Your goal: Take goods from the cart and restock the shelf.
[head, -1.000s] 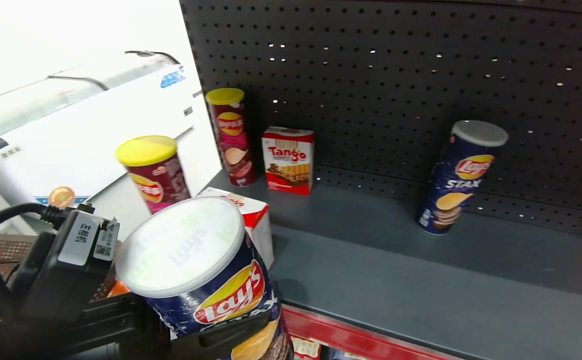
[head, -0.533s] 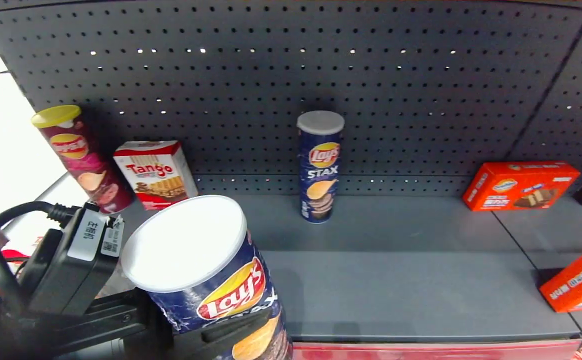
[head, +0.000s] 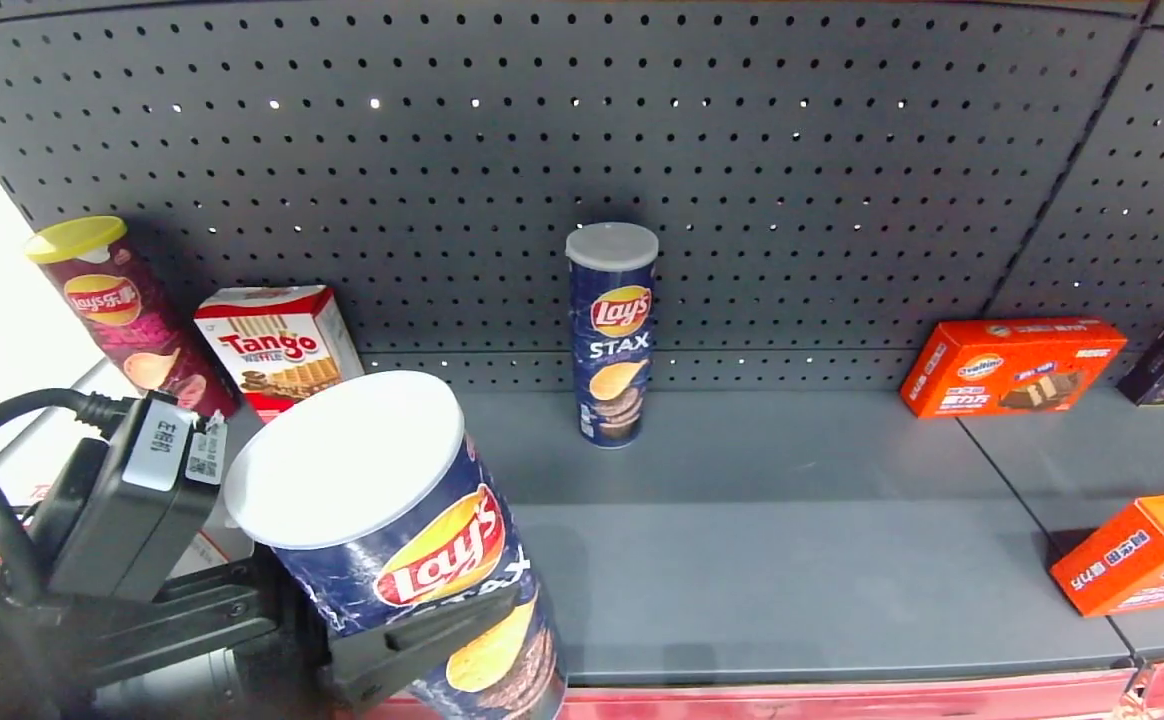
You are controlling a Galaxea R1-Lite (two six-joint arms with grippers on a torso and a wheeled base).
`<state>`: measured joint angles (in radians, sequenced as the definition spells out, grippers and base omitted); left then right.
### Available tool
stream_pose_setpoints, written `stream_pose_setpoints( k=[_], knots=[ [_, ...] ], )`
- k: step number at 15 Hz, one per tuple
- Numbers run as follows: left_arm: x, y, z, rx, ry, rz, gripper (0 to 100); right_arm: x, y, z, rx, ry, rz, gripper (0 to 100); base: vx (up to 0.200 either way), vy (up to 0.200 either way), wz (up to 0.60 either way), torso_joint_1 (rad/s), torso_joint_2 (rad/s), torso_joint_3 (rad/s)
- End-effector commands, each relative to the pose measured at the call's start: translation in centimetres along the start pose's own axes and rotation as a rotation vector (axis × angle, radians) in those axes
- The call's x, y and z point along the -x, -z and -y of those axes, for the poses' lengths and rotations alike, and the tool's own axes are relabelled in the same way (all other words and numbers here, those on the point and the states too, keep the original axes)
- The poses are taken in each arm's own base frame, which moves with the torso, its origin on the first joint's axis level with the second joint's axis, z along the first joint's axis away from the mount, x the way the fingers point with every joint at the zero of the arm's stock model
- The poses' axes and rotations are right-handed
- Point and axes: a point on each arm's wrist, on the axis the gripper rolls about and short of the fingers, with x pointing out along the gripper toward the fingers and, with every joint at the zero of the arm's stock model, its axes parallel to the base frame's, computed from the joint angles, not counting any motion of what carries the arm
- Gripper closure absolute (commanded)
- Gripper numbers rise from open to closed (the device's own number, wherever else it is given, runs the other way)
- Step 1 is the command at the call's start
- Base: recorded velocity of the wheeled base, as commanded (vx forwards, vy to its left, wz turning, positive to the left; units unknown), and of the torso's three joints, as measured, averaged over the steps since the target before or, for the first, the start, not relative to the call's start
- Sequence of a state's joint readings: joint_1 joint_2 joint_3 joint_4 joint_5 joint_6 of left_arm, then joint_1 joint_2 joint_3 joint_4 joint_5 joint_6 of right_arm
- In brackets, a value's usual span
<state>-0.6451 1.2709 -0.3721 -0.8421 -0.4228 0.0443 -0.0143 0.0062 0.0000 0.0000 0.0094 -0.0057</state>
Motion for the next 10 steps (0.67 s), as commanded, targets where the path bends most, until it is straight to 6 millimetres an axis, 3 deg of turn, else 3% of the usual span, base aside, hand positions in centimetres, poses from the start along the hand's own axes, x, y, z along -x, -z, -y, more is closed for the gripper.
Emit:
stream_pose_setpoints(
  k=[1,2,4,10],
  knots=[
    [0.10,0.06,-0.14,0.003,-0.005,-0.002,100,-0.01,0.01,0.00,0.002,0.000,-0.003,0,0.000,0.000,0.00,0.000,0.00,0.000],
    [0.13,0.10,-0.16,0.002,0.001,-0.003,100,-0.01,0.01,0.00,0.003,0.000,-0.003,0,0.000,0.000,0.00,0.000,0.00,0.000],
    [0.19,0.13,-0.29,0.002,-0.008,-0.003,100,0.00,0.00,0.01,-0.001,0.003,0.000,0,0.000,0.000,0.60,0.000,0.00,0.000],
    [0.47,0.21,-0.91,0.005,-0.044,-0.008,100,-0.01,0.03,0.00,0.003,-0.002,-0.005,0,0.000,0.000,0.00,0.000,0.00,0.000]
  ],
)
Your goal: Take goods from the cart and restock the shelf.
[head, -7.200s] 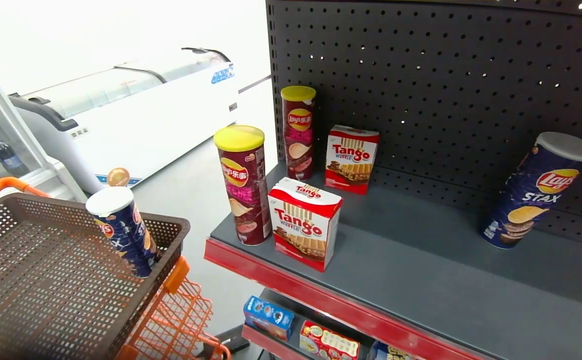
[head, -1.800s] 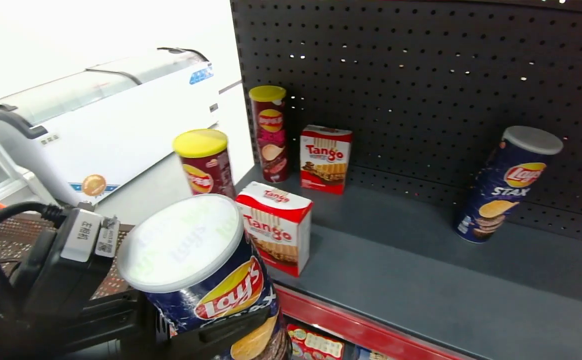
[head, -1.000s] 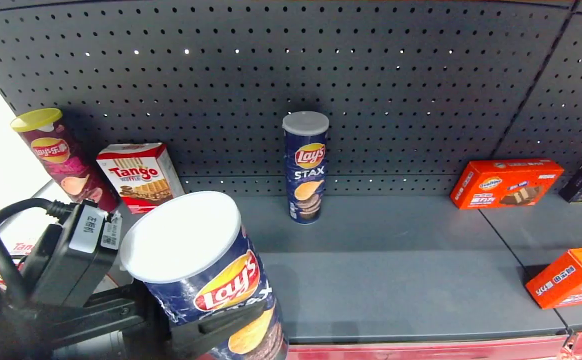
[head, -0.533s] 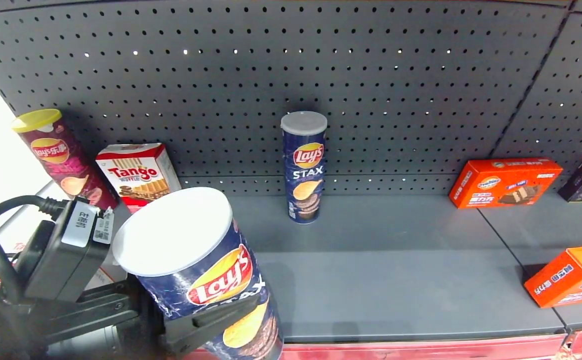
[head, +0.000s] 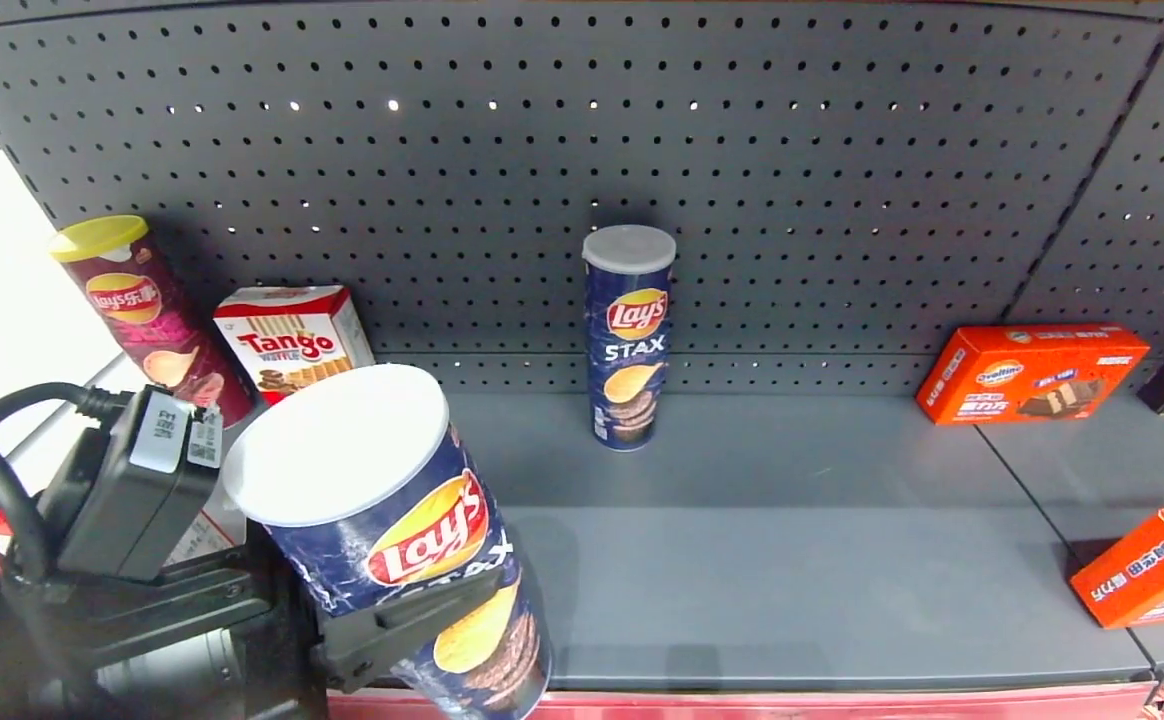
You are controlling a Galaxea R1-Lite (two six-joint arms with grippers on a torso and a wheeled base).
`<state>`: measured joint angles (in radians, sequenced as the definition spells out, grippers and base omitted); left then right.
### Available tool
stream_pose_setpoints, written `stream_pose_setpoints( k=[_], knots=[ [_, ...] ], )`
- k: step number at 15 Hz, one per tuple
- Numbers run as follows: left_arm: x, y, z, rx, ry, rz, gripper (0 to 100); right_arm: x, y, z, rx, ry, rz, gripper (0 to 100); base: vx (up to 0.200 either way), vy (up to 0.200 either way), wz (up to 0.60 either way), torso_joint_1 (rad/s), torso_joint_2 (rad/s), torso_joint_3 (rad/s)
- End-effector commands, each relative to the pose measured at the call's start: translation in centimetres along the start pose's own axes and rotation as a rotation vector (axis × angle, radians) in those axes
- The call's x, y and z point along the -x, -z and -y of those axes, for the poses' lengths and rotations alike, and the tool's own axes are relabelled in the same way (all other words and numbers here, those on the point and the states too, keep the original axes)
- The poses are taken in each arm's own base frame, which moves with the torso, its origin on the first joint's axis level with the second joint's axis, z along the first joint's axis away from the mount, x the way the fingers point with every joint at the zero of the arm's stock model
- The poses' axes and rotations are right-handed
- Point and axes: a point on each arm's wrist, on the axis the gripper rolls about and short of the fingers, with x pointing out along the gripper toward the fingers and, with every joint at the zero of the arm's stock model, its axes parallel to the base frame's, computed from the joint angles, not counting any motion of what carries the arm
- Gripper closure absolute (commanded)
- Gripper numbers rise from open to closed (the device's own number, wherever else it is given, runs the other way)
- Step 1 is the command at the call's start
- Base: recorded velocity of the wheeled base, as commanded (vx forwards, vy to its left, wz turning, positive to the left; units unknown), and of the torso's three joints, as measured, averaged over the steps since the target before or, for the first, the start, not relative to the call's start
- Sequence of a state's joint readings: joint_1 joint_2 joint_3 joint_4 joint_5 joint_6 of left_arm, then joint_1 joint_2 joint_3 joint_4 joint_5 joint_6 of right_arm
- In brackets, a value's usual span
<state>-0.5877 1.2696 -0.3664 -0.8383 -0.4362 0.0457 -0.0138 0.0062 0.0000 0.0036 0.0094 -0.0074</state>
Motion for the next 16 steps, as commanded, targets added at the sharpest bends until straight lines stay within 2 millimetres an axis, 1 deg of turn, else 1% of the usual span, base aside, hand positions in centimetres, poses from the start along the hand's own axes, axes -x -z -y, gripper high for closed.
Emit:
stream_pose_setpoints(
  k=[1,2,3,4,5,6,7,9,10,13,15,16],
  knots=[
    [0.0,0.2,0.0,0.003,-0.002,-0.007,100,0.0,0.0,0.0,0.005,0.005,-0.001,0,0.000,0.000,0.00,0.000,0.00,0.000],
    [0.1,0.3,0.0,0.004,-0.005,-0.009,100,0.1,-0.3,0.0,0.017,-0.007,0.010,0,0.000,0.000,0.00,0.000,0.00,0.000],
    [0.1,0.2,-0.1,0.000,-0.016,-0.006,100,0.5,-4.3,0.0,0.031,-0.035,0.055,0,0.000,0.000,0.00,0.000,0.00,0.000],
    [-0.1,-0.1,-0.3,-0.004,-0.028,-0.001,100,-2.0,-8.7,-0.2,0.000,-0.131,-0.066,0,0.000,0.000,0.00,0.000,0.00,0.000],
    [-0.1,-0.2,-0.4,-0.010,-0.044,0.004,100,-2.1,-9.2,-0.2,0.001,-0.160,-0.053,0,0.000,0.000,0.00,0.000,0.00,0.000],
    [-0.2,-0.7,-0.6,-0.014,-0.066,0.017,100,-2.7,-9.8,-0.3,0.005,-0.245,-0.070,0,0.000,0.000,0.00,0.000,0.00,0.000],
    [-0.1,-0.6,-0.5,-0.014,-0.068,0.017,100,-3.7,-10.9,-0.5,0.017,-0.294,-0.060,0,0.000,0.000,0.00,0.000,0.00,0.000],
    [0.1,-0.6,-0.7,-0.009,-0.074,0.017,100,-5.4,-12.3,-0.8,0.023,-0.341,-0.051,0,0.000,0.000,0.00,0.000,0.00,0.000],
    [0.2,-0.4,-0.8,-0.005,-0.072,0.012,100,-7.1,-13.1,-1.4,0.027,-0.446,-0.076,0,0.000,0.000,0.00,0.000,0.00,0.000],
    [0.6,0.1,-1.2,0.006,-0.068,-0.002,100,-10.2,-14.2,-3.6,0.036,-0.615,-0.085,0,0.000,0.000,0.00,0.000,0.00,0.000],
    [0.7,0.3,-1.3,0.012,-0.078,-0.009,100,-11.9,-15.4,-4.7,0.040,-0.648,-0.097,0,0.000,0.000,0.00,0.000,0.00,0.000],
    [0.7,0.3,-1.4,0.012,-0.077,-0.009,100,-12.5,-15.4,-4.9,0.041,-0.630,-0.111,0,0.000,0.000,0.00,0.000,0.00,0.000]
  ],
)
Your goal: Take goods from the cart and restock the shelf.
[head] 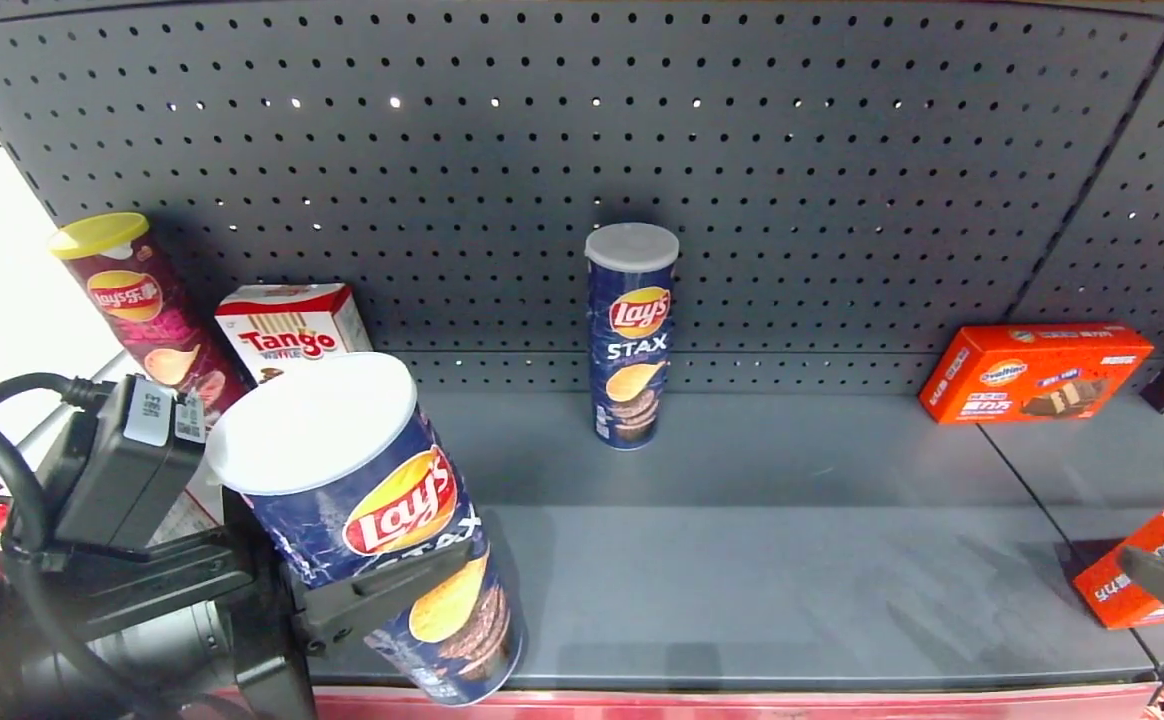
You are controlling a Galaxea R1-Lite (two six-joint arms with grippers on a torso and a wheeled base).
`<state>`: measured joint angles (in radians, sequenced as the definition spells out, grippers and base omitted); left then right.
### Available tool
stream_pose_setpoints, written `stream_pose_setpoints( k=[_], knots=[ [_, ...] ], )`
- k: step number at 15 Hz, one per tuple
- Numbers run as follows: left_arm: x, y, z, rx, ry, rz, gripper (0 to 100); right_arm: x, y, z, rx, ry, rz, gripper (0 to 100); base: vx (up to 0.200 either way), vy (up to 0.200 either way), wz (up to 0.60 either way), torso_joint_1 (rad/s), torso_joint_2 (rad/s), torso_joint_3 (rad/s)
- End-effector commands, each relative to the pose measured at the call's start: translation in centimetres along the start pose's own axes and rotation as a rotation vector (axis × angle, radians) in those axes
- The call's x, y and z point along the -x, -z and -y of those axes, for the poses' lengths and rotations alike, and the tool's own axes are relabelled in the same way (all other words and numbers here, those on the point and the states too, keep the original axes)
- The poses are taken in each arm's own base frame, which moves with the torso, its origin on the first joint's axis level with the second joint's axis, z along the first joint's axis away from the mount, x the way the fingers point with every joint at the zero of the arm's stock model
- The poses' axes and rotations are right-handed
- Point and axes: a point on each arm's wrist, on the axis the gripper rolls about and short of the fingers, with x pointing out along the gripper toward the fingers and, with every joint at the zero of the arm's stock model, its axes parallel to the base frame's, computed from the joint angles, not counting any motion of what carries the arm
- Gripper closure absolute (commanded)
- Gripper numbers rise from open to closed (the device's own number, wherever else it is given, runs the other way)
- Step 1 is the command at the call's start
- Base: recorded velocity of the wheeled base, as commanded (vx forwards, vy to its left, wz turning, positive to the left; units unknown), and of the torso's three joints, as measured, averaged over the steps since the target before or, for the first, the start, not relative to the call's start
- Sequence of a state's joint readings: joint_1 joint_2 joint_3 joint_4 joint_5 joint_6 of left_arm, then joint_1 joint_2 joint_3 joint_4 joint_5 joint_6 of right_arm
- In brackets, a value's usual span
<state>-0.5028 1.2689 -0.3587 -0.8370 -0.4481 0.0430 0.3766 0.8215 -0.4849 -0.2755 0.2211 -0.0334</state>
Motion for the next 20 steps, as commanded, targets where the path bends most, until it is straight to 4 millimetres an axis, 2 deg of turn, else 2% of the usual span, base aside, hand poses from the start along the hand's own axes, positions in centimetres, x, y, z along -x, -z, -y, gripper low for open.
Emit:
stream_pose_setpoints(
  k=[1,3,5,8,9,11,13,14,15,16,18,20],
  knots=[
    [0.1,0.1,0.0,0.002,-0.003,-0.003,100,-4.3,-0.1,0.7,-0.015,0.014,-0.111,0,0.000,0.000,0.00,0.000,0.00,0.000],
    [0.1,0.1,0.0,0.002,-0.003,-0.003,100,-5.6,0.0,1.0,0.007,0.008,-0.110,0,0.000,0.000,0.00,0.000,0.00,0.000],
    [0.0,-0.1,-0.2,-0.001,-0.008,0.002,100,-9.3,-0.2,1.7,0.021,-0.043,-0.025,0,0.000,0.000,0.00,0.000,0.00,0.000],
    [0.0,0.0,-0.2,0.011,-0.012,0.001,100,-13.2,-1.3,2.9,0.024,-0.071,-0.018,0,0.000,0.000,0.00,0.000,0.00,0.000],
    [0.0,0.0,-0.2,0.013,-0.012,0.001,100,-13.3,-1.3,2.9,0.025,-0.071,-0.018,0,0.000,0.000,0.00,0.000,0.00,0.000],
    [0.0,0.0,-0.2,0.014,-0.014,0.001,100,-16.8,-2.5,3.3,0.062,-0.153,0.014,0,0.000,0.000,0.00,0.000,0.00,0.000],
    [0.0,0.0,-0.2,0.014,-0.014,0.001,100,-18.1,-2.4,3.4,0.110,-0.311,0.040,0,0.000,0.000,0.00,0.000,0.00,0.000],
    [0.0,0.0,-0.2,0.014,-0.014,0.001,100,-18.2,-2.4,3.4,0.114,-0.313,0.039,0,0.000,0.000,0.00,0.000,0.00,0.000],
    [0.1,0.1,-0.2,0.015,-0.012,-0.002,100,-19.6,-2.1,3.5,0.142,-0.365,0.039,0,0.000,0.000,0.00,0.000,0.00,0.000],
    [0.1,0.1,-0.2,0.015,-0.012,-0.002,100,-20.1,-2.0,3.5,0.143,-0.429,0.047,0,0.000,0.000,0.00,0.000,0.00,0.000],
    [0.1,0.2,-0.2,0.020,-0.012,-0.007,100,-21.3,-2.2,4.0,0.180,-0.578,0.118,0,0.000,0.000,0.00,0.000,0.00,0.000],
    [0.1,0.2,-0.2,0.020,-0.012,-0.009,100,-22.1,-1.7,4.2,0.183,-0.611,0.128,0,0.000,0.000,0.00,0.000,0.00,0.000]
  ],
)
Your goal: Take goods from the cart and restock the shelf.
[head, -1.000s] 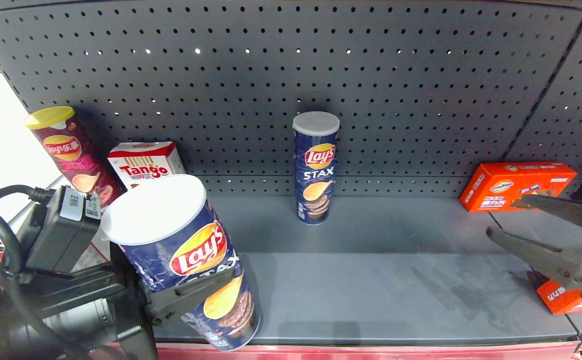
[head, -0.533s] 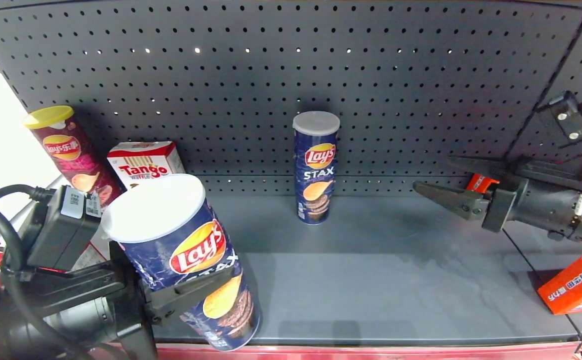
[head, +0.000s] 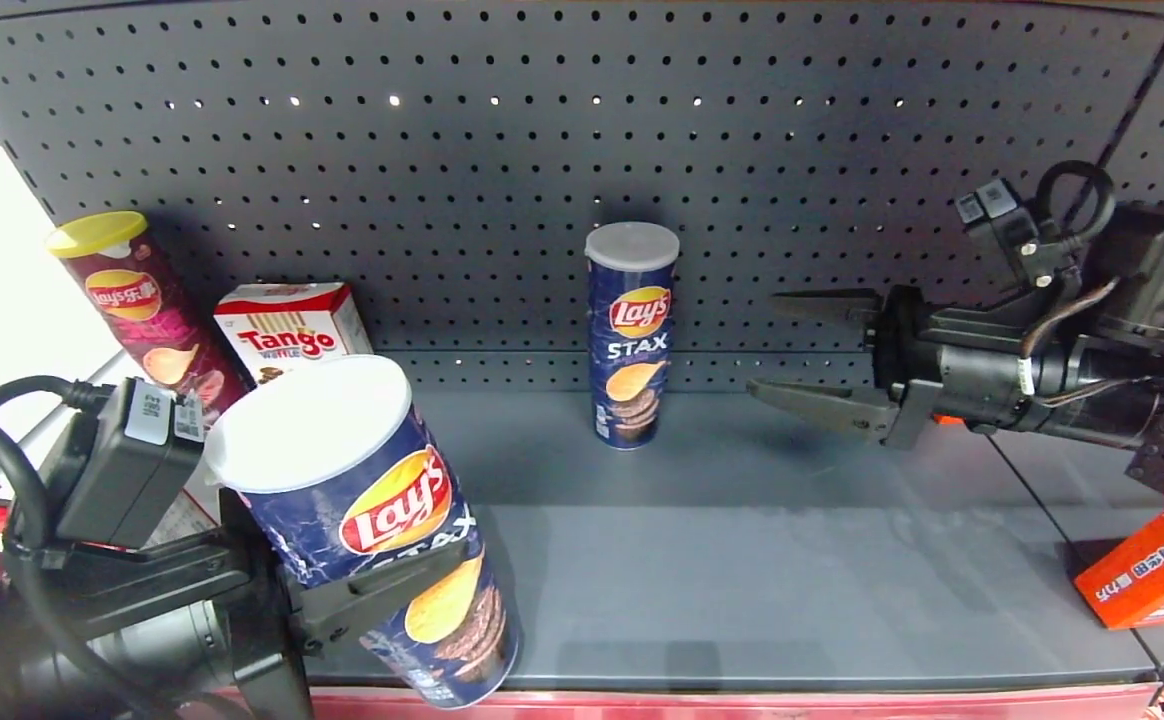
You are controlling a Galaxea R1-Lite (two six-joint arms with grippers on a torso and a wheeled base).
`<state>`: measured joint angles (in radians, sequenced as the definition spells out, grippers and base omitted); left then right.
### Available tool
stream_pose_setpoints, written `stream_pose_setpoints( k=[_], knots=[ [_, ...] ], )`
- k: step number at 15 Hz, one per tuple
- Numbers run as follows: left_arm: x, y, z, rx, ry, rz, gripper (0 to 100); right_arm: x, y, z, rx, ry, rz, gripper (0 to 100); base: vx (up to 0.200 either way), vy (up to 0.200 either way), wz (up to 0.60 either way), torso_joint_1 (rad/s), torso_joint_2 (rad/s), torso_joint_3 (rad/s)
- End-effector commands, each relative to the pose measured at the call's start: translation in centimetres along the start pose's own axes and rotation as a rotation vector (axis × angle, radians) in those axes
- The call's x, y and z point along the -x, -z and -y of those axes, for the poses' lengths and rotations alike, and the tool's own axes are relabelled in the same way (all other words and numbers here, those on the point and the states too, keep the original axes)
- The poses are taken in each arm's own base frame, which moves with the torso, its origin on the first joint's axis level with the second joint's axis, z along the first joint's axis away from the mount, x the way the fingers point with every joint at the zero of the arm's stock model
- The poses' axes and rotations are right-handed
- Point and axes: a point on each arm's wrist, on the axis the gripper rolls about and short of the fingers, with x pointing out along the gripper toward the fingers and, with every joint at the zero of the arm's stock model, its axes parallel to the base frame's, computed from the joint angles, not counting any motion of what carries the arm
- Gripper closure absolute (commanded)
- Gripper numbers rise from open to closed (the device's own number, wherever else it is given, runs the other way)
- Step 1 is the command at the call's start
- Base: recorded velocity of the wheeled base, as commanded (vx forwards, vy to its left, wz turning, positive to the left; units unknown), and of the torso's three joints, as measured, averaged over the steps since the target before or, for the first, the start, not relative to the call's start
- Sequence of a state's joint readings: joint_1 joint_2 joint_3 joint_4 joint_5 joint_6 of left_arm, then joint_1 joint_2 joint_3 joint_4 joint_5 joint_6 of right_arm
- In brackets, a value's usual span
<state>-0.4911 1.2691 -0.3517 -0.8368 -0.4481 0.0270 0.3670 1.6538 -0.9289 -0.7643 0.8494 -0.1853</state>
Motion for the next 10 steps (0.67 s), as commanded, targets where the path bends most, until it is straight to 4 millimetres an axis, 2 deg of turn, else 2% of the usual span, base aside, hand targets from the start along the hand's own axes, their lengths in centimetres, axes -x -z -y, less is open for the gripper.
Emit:
stream_pose_setpoints(
  k=[1,6,7,10],
  knots=[
    [0.0,0.0,0.0,0.001,0.000,0.001,100,-1.1,1.7,1.0,-0.029,-0.012,-0.024,0,0.000,0.000,0.00,0.000,0.00,0.000],
    [-0.1,-0.2,-0.1,0.009,0.000,0.006,100,-3.8,3.4,3.4,-0.035,-0.022,-0.027,0,0.000,0.000,0.00,0.000,0.00,0.000],
    [-0.1,-0.2,-0.1,0.009,0.000,0.006,100,-3.9,3.3,3.4,-0.034,-0.022,-0.026,0,0.000,0.000,0.00,0.000,0.00,0.000],
    [-0.2,-0.2,-0.1,0.011,-0.002,0.005,100,-5.8,4.9,4.9,-0.043,-0.031,-0.033,0,0.000,0.000,0.00,0.000,0.00,0.000]
  ],
)
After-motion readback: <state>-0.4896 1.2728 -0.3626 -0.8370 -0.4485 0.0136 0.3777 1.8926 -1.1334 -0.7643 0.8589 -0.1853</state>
